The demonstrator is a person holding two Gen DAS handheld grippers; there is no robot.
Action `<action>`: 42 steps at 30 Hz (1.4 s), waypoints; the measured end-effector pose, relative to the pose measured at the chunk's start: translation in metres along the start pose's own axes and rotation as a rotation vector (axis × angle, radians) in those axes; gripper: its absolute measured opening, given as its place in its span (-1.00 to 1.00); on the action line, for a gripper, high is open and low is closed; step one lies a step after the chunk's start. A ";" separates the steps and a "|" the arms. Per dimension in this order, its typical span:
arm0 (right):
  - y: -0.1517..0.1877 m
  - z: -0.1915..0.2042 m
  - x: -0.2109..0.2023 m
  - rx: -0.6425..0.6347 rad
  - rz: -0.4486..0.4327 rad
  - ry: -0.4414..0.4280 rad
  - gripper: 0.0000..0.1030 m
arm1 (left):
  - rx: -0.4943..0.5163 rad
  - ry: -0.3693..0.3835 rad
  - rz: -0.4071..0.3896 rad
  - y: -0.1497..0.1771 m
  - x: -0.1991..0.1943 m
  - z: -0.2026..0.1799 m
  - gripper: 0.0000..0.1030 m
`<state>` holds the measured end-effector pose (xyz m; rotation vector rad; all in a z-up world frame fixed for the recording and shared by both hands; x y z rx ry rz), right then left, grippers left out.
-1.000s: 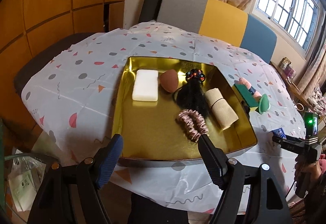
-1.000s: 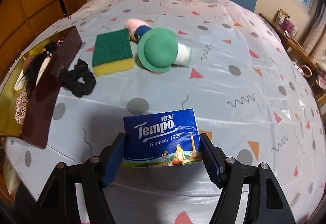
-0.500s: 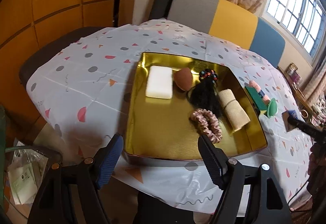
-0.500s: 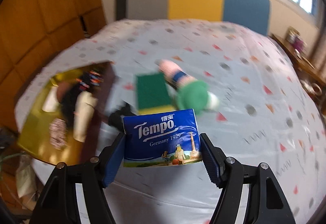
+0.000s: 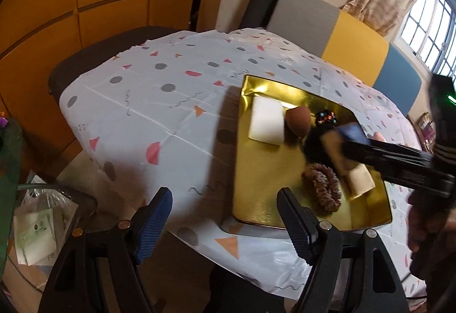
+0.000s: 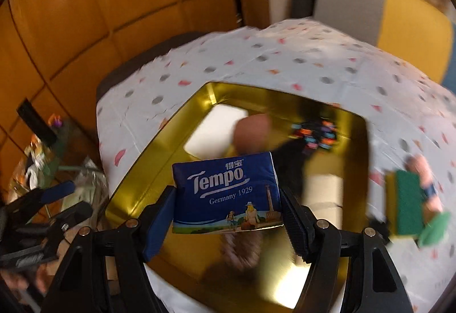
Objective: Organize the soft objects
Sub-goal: 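Carry the Tempo pack into the gold tray and open the right tool, then withdraw the right tool while the left tool moves to the black scrunchie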
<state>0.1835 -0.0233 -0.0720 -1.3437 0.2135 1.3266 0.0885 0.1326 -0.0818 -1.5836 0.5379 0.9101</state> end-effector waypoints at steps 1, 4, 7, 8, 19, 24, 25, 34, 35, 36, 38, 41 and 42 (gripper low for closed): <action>-0.003 0.002 0.014 -0.001 0.031 -0.012 0.38 | 0.000 -0.002 0.002 0.000 0.001 0.001 0.50; -0.003 0.004 0.051 -0.013 0.108 0.013 0.39 | -0.006 -0.003 0.006 -0.001 0.003 0.004 0.50; -0.002 -0.005 0.074 -0.009 0.156 0.053 0.41 | -0.001 -0.012 0.019 0.000 0.007 0.007 0.50; -0.001 -0.010 0.079 -0.001 0.164 0.084 0.44 | -0.002 -0.013 0.018 0.000 0.007 0.008 0.50; -0.009 -0.006 0.023 0.065 -0.016 -0.022 0.94 | 0.038 -0.018 -0.008 -0.002 0.000 -0.006 0.50; 0.001 -0.007 -0.013 0.066 -0.101 -0.001 0.94 | 0.077 -0.007 -0.030 -0.001 -0.011 -0.019 0.50; 0.005 -0.008 -0.021 0.067 -0.117 0.008 0.94 | 0.086 -0.006 -0.035 -0.001 -0.014 -0.022 0.50; 0.048 -0.052 -0.102 0.092 -0.224 0.140 0.94 | 0.169 0.015 -0.071 -0.002 -0.030 -0.053 0.50; 0.054 -0.061 -0.112 0.101 -0.233 0.165 0.94 | 0.179 0.019 -0.073 -0.002 -0.032 -0.057 0.50; 0.060 -0.070 -0.121 0.110 -0.238 0.185 0.94 | 0.189 0.026 -0.073 -0.002 -0.032 -0.061 0.50; 0.076 -0.090 -0.143 0.132 -0.247 0.234 0.94 | 0.201 0.055 -0.068 0.000 -0.035 -0.071 0.50; 0.098 -0.121 -0.169 0.170 -0.247 0.306 0.95 | 0.201 0.098 -0.058 0.001 -0.036 -0.083 0.50; 0.106 -0.133 -0.178 0.186 -0.246 0.329 0.95 | 0.202 0.107 -0.052 0.002 -0.036 -0.086 0.50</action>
Point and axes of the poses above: each gripper's, at about its wrist camera, not at the fingertips, and x roughly the way its jaws point, z to its left, y to its underside, the point moved 6 cm from there along x, roughly the way its jaws point, and after that the axes turned 12 degrees about -y, right-handed, at the moved point
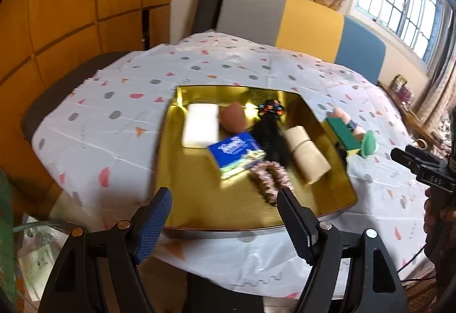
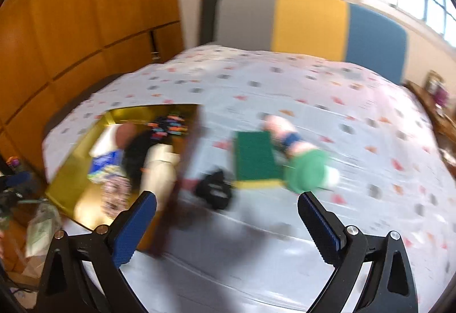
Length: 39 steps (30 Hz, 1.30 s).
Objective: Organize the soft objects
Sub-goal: 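Withdraw the right tool while the left tool moves to the black scrunchie, then grasp the black scrunchie with the left tool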
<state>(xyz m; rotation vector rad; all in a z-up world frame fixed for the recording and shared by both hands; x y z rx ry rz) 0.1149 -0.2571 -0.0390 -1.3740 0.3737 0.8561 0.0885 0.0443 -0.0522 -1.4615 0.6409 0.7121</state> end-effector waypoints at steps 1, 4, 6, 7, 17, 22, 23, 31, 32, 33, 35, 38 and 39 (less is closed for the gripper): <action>0.003 -0.016 -0.005 0.016 0.002 0.027 0.95 | 0.001 0.008 0.003 0.000 0.000 -0.003 0.50; 0.015 -0.068 -0.023 0.074 -0.005 0.123 0.95 | 0.020 0.036 -0.001 -0.001 0.000 -0.016 0.47; 0.025 -0.097 -0.030 0.102 -0.007 0.181 0.95 | 0.032 0.053 0.006 -0.001 0.000 -0.024 0.47; 0.029 -0.107 -0.031 0.113 -0.005 0.201 0.95 | 0.039 0.063 0.009 -0.002 0.000 -0.028 0.46; 0.070 -0.192 -0.038 0.403 -0.034 0.234 0.95 | 0.274 0.148 -0.023 -0.022 -0.011 -0.118 0.10; 0.062 -0.182 -0.041 0.391 -0.067 0.207 0.95 | 0.442 0.233 -0.033 -0.033 -0.007 -0.185 0.02; 0.060 -0.179 -0.042 0.379 -0.072 0.205 0.95 | 0.470 0.255 -0.017 -0.034 -0.002 -0.198 0.02; 0.055 -0.171 -0.042 0.354 -0.076 0.187 0.95 | 0.724 0.245 0.099 -0.033 0.053 -0.267 0.02; 0.055 -0.171 -0.043 0.357 -0.079 0.182 0.95 | 0.766 0.235 0.117 -0.029 0.059 -0.272 0.02; 0.054 -0.171 -0.043 0.361 -0.083 0.182 0.95 | 0.816 0.217 0.122 -0.025 0.067 -0.278 0.09; 0.054 -0.173 -0.044 0.369 -0.085 0.177 0.96 | 0.898 0.170 0.138 -0.018 0.086 -0.285 0.20; 0.053 -0.175 -0.044 0.376 -0.087 0.175 0.96 | 0.935 0.149 0.167 -0.013 0.102 -0.288 0.22; 0.053 -0.175 -0.044 0.377 -0.090 0.172 0.96 | 0.940 0.134 0.175 -0.013 0.108 -0.289 0.22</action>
Point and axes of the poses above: each gripper's, at about its wrist camera, not at the fingertips, and x roughly the way its jaws point, z to its left, y to its underside, the point moved 6 cm from there along x, roughly the way its jaws point, and after that the axes turned 12 degrees about -y, right-handed, at the moved point
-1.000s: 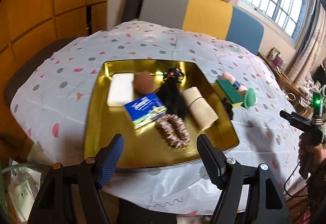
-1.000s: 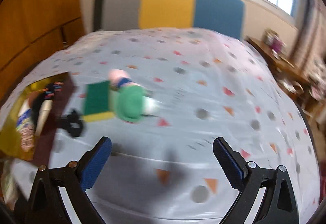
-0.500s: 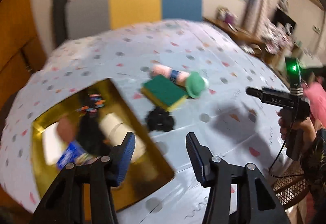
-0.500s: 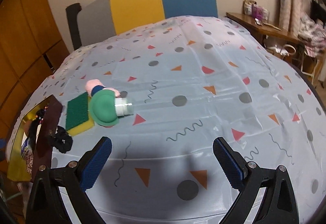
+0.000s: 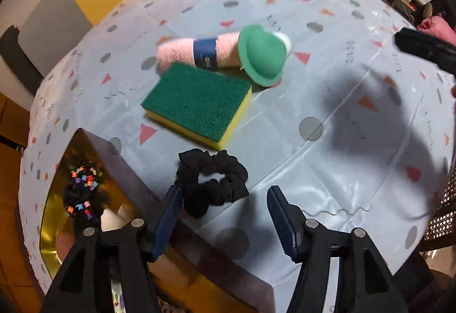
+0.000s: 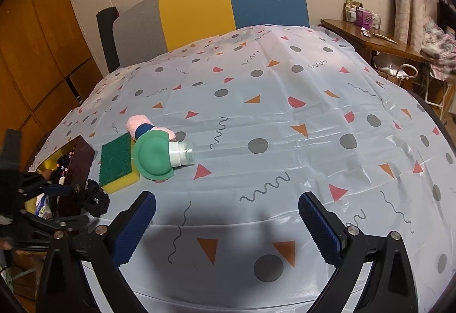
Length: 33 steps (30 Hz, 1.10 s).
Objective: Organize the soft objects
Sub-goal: 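Grasp the black scrunchie with the left tool, then lift the black scrunchie with the left tool while the right tool grasps the green-capped bottle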
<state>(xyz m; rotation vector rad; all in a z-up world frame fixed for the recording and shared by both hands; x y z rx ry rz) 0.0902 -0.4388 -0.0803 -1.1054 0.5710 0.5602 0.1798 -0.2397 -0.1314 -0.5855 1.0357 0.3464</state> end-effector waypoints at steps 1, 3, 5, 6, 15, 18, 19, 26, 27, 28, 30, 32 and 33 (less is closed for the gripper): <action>-0.001 0.000 -0.001 0.002 -0.004 -0.003 0.96 | 0.004 -0.009 0.016 -0.001 0.005 0.001 0.22; -0.002 0.001 -0.002 0.008 -0.009 -0.015 0.97 | 0.005 -0.003 0.031 -0.005 0.012 0.002 0.22; -0.003 0.001 -0.002 0.009 -0.012 -0.020 0.97 | 0.004 0.018 0.069 -0.007 0.022 0.000 0.22; -0.004 0.001 -0.003 0.011 -0.014 -0.021 0.97 | 0.004 0.018 0.079 -0.007 0.025 0.000 0.09; -0.005 0.000 -0.002 -0.006 -0.012 -0.004 0.97 | 0.014 0.020 -0.037 0.001 0.005 -0.010 -0.76; -0.003 -0.004 -0.001 0.001 -0.002 0.012 0.97 | -0.044 0.092 -0.093 0.010 -0.018 -0.013 -0.76; -0.003 -0.005 -0.001 0.003 -0.003 0.016 0.97 | -0.067 0.121 -0.109 0.011 -0.025 -0.015 -0.76; 0.000 -0.006 -0.001 0.000 0.004 0.030 0.97 | -0.122 0.239 -0.198 0.033 -0.061 -0.073 -0.76; 0.000 -0.006 -0.001 -0.004 0.005 0.032 0.97 | -0.128 0.240 -0.202 0.036 -0.061 -0.080 -0.76; 0.000 -0.005 -0.001 -0.008 0.006 0.038 0.97 | -0.138 0.252 -0.200 0.039 -0.060 -0.085 -0.70; 0.002 -0.005 0.000 -0.012 0.011 0.040 0.97 | -0.171 0.238 -0.182 0.043 -0.049 -0.091 -0.59; 0.002 -0.005 0.000 -0.009 0.013 0.040 0.97 | -0.205 0.220 -0.159 0.044 -0.039 -0.094 -0.31; 0.002 -0.006 0.000 -0.006 0.013 0.041 0.97 | -0.225 0.220 -0.160 0.044 -0.037 -0.093 -0.15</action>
Point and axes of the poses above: each gripper's, at about its wrist camera, not at the fingertips, and x roughly the way its jaws point, z to its left, y to its underside, the point moved 6 cm from there along x, roughly the way its jaws point, and after that the axes turned 12 degrees about -y, right-handed, at the moved point
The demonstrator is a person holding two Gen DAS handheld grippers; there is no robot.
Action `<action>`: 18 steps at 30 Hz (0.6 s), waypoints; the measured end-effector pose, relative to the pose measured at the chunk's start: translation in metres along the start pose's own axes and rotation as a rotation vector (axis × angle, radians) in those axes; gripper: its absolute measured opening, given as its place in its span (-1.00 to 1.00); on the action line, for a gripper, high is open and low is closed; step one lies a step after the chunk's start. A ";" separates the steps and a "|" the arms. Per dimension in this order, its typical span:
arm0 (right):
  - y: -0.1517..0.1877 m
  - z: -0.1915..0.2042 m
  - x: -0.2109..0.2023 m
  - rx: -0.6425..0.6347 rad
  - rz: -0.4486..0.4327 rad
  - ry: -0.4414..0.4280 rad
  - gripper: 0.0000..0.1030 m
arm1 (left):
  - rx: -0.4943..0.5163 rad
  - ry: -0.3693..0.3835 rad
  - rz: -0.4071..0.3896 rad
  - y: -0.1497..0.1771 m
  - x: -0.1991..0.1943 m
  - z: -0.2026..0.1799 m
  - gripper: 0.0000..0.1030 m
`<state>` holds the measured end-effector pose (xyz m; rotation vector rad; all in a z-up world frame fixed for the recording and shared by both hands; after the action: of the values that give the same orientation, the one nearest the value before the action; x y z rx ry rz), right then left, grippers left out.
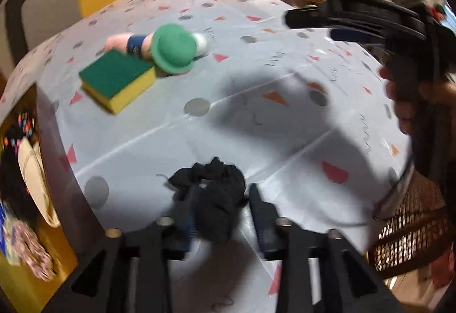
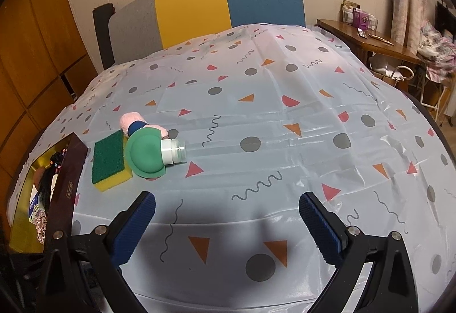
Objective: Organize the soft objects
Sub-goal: 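Lift the black scrunchie with the left tool while the right tool grasps the green-capped bottle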
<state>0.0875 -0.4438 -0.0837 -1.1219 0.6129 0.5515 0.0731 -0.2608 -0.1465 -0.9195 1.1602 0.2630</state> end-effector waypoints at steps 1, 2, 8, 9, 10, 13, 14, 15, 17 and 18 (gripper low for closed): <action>0.000 0.000 0.000 0.003 0.000 0.001 0.97 | -0.012 0.001 -0.005 -0.002 0.002 0.002 -0.12; 0.000 -0.001 0.000 0.008 -0.001 0.000 0.97 | -0.019 -0.008 -0.013 -0.003 0.003 0.003 -0.12; 0.001 -0.005 0.003 0.018 0.009 0.008 0.97 | -0.058 -0.087 -0.020 0.001 0.016 0.011 -0.17; 0.001 -0.005 0.004 0.015 0.011 0.011 0.97 | -0.071 -0.100 -0.029 0.001 0.017 0.013 -0.30; 0.002 -0.005 0.004 0.012 0.012 0.014 0.97 | -0.078 -0.103 -0.036 0.002 0.017 0.014 -0.30; 0.006 -0.004 0.009 0.021 0.032 -0.002 0.97 | -0.096 -0.093 -0.084 0.006 0.015 0.018 -0.33; 0.008 -0.002 0.012 0.028 0.041 -0.024 0.97 | -0.082 -0.098 -0.112 0.009 0.014 0.018 -0.33; 0.008 0.001 0.014 0.019 0.046 -0.033 0.97 | -0.076 -0.102 -0.127 0.010 0.014 0.017 -0.33; 0.009 0.013 0.018 -0.018 0.061 -0.061 0.97 | -0.073 -0.104 -0.150 0.011 0.012 0.018 -0.33; 0.010 0.019 0.021 -0.031 0.067 -0.080 0.97 | -0.077 -0.102 -0.155 0.011 0.012 0.018 -0.33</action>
<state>0.0985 -0.4202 -0.0986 -1.1060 0.5762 0.6626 0.0836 -0.2439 -0.1610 -1.0461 0.9852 0.2275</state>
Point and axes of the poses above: each gripper's, at about its wrist camera, not at the fingertips, and x roughly the way its jaws point, z to its left, y to its underside, the point moved 6 cm from there along x, roughly the way its jaws point, and after that the axes turned 12 degrees about -y, right-handed, at the moved point
